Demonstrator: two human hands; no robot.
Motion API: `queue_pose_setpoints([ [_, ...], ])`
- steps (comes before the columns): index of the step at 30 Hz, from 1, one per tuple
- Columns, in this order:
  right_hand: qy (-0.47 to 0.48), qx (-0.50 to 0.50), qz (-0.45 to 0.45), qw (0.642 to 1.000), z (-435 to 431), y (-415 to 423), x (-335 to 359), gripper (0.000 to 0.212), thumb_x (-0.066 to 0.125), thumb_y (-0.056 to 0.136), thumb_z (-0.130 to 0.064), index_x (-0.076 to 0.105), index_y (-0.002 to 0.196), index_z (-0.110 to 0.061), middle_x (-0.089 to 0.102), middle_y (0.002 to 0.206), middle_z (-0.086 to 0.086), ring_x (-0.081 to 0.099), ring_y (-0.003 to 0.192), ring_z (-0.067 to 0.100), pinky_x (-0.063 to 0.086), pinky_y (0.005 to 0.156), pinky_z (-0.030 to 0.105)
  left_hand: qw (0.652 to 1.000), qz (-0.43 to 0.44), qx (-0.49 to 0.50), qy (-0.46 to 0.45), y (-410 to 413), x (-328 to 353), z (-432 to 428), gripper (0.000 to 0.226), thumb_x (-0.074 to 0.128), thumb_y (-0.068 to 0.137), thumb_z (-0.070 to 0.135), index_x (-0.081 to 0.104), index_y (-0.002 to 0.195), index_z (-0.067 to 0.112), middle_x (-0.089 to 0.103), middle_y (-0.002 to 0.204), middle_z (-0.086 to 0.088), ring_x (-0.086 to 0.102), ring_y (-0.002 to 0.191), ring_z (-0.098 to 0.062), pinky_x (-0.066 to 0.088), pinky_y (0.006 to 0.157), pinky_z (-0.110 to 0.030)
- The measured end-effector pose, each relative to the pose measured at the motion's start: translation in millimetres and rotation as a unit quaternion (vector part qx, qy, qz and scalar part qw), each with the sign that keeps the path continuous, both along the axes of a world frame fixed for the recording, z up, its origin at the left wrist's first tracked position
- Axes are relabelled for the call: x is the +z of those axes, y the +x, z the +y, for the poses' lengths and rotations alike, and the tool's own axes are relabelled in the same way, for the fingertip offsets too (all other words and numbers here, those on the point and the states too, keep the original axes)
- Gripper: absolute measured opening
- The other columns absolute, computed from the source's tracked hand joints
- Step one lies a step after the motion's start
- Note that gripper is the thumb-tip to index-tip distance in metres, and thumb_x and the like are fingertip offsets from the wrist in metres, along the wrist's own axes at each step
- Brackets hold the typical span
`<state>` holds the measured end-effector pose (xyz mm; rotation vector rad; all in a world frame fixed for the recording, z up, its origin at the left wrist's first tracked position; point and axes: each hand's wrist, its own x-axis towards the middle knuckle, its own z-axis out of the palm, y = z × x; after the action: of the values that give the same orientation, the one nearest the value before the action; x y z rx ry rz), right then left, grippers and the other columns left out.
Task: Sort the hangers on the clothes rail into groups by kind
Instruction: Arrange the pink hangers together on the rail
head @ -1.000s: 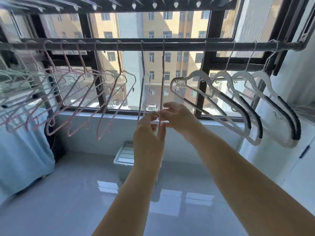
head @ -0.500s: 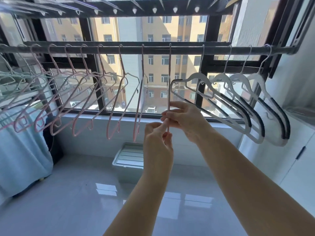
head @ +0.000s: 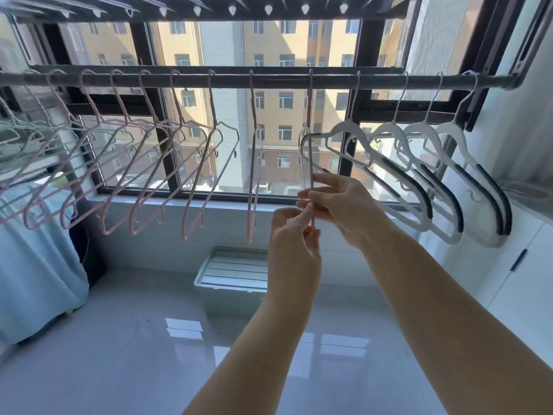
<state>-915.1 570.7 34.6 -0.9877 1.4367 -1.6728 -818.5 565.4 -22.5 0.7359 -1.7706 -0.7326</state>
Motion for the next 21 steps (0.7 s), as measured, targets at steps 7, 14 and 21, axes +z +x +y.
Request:
queue_pose_setpoints([
  [7, 0.014, -0.046, 0.013, 0.999, -0.2, 4.9, -2.2, 0.040, 0.051, 0.089, 0.003, 0.047, 0.128, -0.006, 0.068, 0.088, 0.008, 0.069, 0.074, 0.018, 0.059, 0.068, 0.026, 0.999, -0.019, -0.041, 0.009, 3.2, -3.0, -6.5, 0.046, 0.060, 0.084, 0.006, 0.052, 0.127, 0.022, 0.047, 0.110, 0.003, 0.062, 0.084, -0.009, 0.051, 0.086, -0.022],
  [14, 0.073, -0.215, 0.315, 0.922, 4.7, 18.2, -3.2, 0.044, 0.056, 0.089, -0.018, 0.046, 0.131, -0.013, 0.057, 0.124, 0.002, 0.054, 0.109, 0.013, 0.042, 0.098, 0.030, 0.998, 0.007, -0.018, -0.052, 35.1, -3.0, -20.1, 0.041, 0.067, 0.079, 0.009, 0.058, 0.118, 0.018, 0.048, 0.103, 0.008, 0.053, 0.089, -0.009, 0.044, 0.085, -0.017],
  [21, 0.010, -0.140, 0.390, 0.910, -27.0, 87.7, -0.2, 0.043, 0.054, 0.090, -0.016, 0.045, 0.132, -0.014, 0.050, 0.134, 0.006, 0.050, 0.121, 0.017, 0.040, 0.105, 0.033, 0.995, -0.006, 0.076, -0.070, 75.2, 1.0, -60.5, 0.042, 0.060, 0.083, 0.004, 0.052, 0.124, 0.010, 0.054, 0.122, -0.006, 0.049, 0.115, -0.018, 0.027, 0.098, -0.008],
])
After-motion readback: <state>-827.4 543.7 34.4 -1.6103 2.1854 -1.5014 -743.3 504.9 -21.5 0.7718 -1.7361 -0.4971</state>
